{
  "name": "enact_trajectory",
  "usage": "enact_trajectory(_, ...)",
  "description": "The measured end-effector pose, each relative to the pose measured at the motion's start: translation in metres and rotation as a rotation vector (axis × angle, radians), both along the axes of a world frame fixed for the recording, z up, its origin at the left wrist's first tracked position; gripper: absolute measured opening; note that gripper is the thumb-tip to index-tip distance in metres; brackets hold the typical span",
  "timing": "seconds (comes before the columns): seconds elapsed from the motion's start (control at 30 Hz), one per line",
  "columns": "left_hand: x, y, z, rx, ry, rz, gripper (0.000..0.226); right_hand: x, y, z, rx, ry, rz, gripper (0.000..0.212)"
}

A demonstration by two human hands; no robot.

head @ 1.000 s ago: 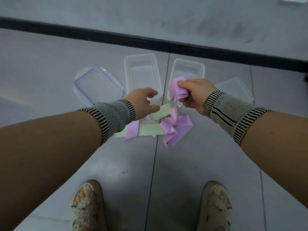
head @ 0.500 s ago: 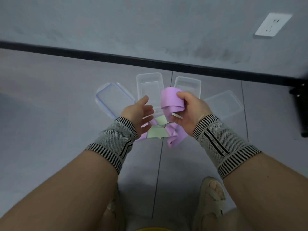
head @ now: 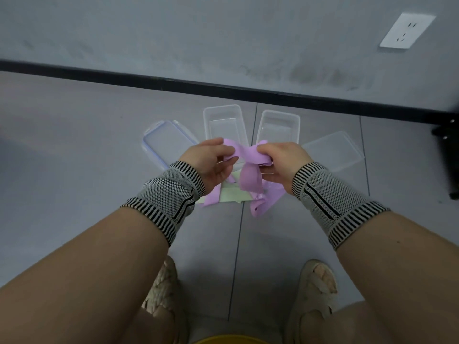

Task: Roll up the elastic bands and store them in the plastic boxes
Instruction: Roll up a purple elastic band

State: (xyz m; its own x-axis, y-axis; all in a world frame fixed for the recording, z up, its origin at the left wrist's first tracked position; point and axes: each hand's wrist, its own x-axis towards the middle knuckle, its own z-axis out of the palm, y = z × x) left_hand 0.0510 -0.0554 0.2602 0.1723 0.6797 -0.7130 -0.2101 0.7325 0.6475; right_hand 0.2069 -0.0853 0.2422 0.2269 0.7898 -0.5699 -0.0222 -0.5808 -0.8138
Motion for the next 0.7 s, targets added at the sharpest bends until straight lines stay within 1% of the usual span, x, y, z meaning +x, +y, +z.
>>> enact_trajectory(0.07,0.003,0.003,0.003,0.049,-0.001,0.005,0.036,-0.001,0.003,-0.005,0.055,-0.242,0.125,0.024)
enact_trajectory(0.1,0.005,0.004,0.004,0.071,0.001,-0.001,0.038,-0.003,0.004,-0.005,0.092,-0.338,0.168,0.034)
enact_trajectory(0.13,0.007,0.005,0.006,0.09,0.006,-0.01,0.038,-0.004,0.005,-0.003,0.129,-0.388,0.188,0.046)
enact_trajectory(0.2,0.01,0.007,0.008,0.119,0.023,-0.022,0.033,-0.005,0.005,-0.002,0.193,-0.393,0.191,0.064)
enact_trajectory(0.27,0.011,0.01,0.011,0.142,0.033,-0.032,0.026,-0.006,0.005,0.001,0.252,-0.417,0.229,0.076)
enact_trajectory(0.37,0.011,0.014,0.013,0.157,0.026,-0.027,0.023,-0.01,0.002,0.005,0.323,-0.479,0.292,0.084)
enact_trajectory(0.43,0.01,0.016,0.014,0.163,0.041,-0.024,0.024,-0.012,0.0,0.005,0.385,-0.514,0.311,0.08)
enact_trajectory(0.5,0.009,0.016,0.015,0.164,0.059,-0.028,0.026,-0.016,-0.001,0.006,0.443,-0.521,0.321,0.07)
enact_trajectory(0.63,0.008,0.014,0.013,0.14,0.078,-0.072,0.022,-0.022,-0.001,0.01,0.515,-0.508,0.332,0.032)
enact_trajectory(0.7,0.007,0.013,0.013,0.116,0.066,-0.101,0.015,-0.023,0.0,0.009,0.517,-0.504,0.317,0.023)
